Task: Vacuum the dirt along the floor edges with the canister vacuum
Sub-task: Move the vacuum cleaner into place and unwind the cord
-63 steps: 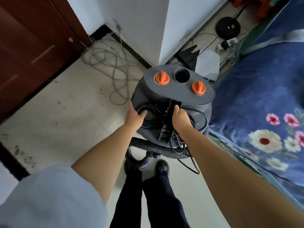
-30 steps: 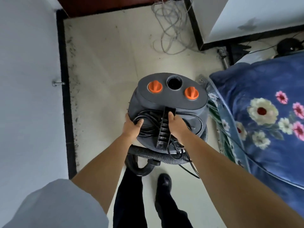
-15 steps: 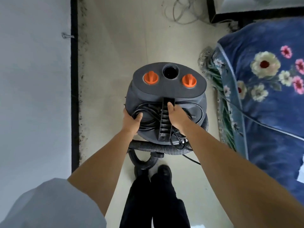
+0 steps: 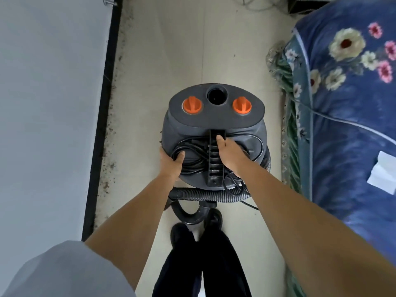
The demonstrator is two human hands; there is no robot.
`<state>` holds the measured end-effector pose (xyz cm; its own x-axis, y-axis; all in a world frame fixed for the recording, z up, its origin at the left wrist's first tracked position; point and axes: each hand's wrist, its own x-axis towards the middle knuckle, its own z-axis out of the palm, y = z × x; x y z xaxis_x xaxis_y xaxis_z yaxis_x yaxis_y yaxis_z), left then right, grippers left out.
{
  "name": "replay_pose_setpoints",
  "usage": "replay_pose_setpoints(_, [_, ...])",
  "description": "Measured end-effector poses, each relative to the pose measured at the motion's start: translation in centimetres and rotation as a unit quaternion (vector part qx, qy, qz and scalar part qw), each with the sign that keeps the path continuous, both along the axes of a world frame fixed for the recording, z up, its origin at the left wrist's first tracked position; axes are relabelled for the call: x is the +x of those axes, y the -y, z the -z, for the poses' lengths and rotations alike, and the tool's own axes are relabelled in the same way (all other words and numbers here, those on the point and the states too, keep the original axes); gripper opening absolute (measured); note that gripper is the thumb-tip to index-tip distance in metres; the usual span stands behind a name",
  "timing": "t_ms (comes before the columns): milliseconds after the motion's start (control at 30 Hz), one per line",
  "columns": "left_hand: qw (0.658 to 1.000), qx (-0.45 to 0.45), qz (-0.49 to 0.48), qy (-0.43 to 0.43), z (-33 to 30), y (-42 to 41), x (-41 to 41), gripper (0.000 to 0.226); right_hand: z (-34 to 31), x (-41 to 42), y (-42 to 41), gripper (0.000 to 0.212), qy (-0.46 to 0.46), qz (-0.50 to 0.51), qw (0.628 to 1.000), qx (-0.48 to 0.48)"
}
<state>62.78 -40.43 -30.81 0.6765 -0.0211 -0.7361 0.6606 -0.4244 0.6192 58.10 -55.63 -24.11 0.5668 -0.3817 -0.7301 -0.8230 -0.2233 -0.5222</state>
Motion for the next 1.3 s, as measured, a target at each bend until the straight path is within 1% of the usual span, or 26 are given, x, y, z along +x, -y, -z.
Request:
replay_pose_setpoints(167, [1.000, -0.017, 0.005, -0.011, -0.5, -3.6, -6.5, 0.059, 0.0, -6.6, -3.6, 0.048, 0.004, 0.005, 1.000, -0.002])
replay_pose_setpoints(500, [0.999, -0.010, -0.015, -0.040, -1.4, -9.4, -17.7, 0.057, 0.2, -17.5, -9.6, 0.049, -0.005, -0.011, 1.000, -0.003])
replay_pose_setpoints(667, [1.000, 0.004, 0.003, -0.015, -1.3, -11.5, -21.2, 0.058, 0.5, -21.1, -11.5, 0.049, 0.006, -0.004, 1.000, 0.002])
replay_pose_setpoints(867, [0.999, 0.014, 0.024, -0.040, -1.2, -12.9, -23.6, 0.054, 1.4, -23.8, -12.6, 0.049, 0.023, 0.000, 1.000, 0.002])
replay_pose_setpoints(967, [0.999, 0.017, 0.026, -0.033, -1.2, -13.2, -23.9, 0.056, 1.5, -24.0, -12.8, 0.049, 0.015, -0.008, 1.000, 0.001])
replay_pose_setpoints(1033, [0.998, 0.033, 0.049, 0.008, -1.4, -13.3, -24.2, 0.063, 1.6, -24.2, -12.3, 0.042, 0.022, -0.036, 0.999, -0.013])
replay_pose_setpoints(1067, [0.994, 0.060, 0.081, 0.041, -1.7, -13.4, -24.3, 0.069, 1.5, -24.7, -11.8, 0.035, 0.038, -0.060, 0.996, -0.049])
replay_pose_setpoints(1100, [0.983, 0.103, 0.132, 0.081, -2.1, -13.5, -24.6, 0.073, 1.0, -25.3, -10.9, 0.029, 0.063, -0.075, 0.990, -0.101])
replay_pose_setpoints(1133, [0.960, 0.155, 0.192, 0.132, -2.7, -13.6, -24.9, 0.074, 0.5, -26.1, -9.9, 0.024, 0.100, -0.072, 0.980, -0.159])
replay_pose_setpoints(1167, [0.927, 0.203, 0.246, 0.195, -3.3, -13.6, -25.3, 0.070, -0.1, -26.9, -8.9, 0.022, 0.143, -0.058, 0.966, -0.209])
replay_pose_setpoints(1200, [0.892, 0.236, 0.283, 0.261, -3.9, -13.5, -25.5, 0.062, -0.5, -27.7, -7.7, 0.022, 0.177, -0.048, 0.953, -0.241])
replay_pose_setpoints(1233, [0.868, 0.246, 0.296, 0.314, -4.4, -13.3, -25.8, 0.052, -0.6, -28.2, -6.6, 0.025, 0.185, -0.055, 0.948, -0.253])
replay_pose_setpoints(1267, [0.859, 0.238, 0.298, 0.342, -4.7, -12.8, -26.0, 0.044, -0.5, -28.6, -5.8, 0.031, 0.164, -0.081, 0.952, -0.243])
replay_pose_setpoints(1300, [0.858, 0.223, 0.305, 0.349, -5.0, -12.2, -26.4, 0.040, -0.3, -28.7, -5.5, 0.040, 0.130, -0.124, 0.958, -0.222])
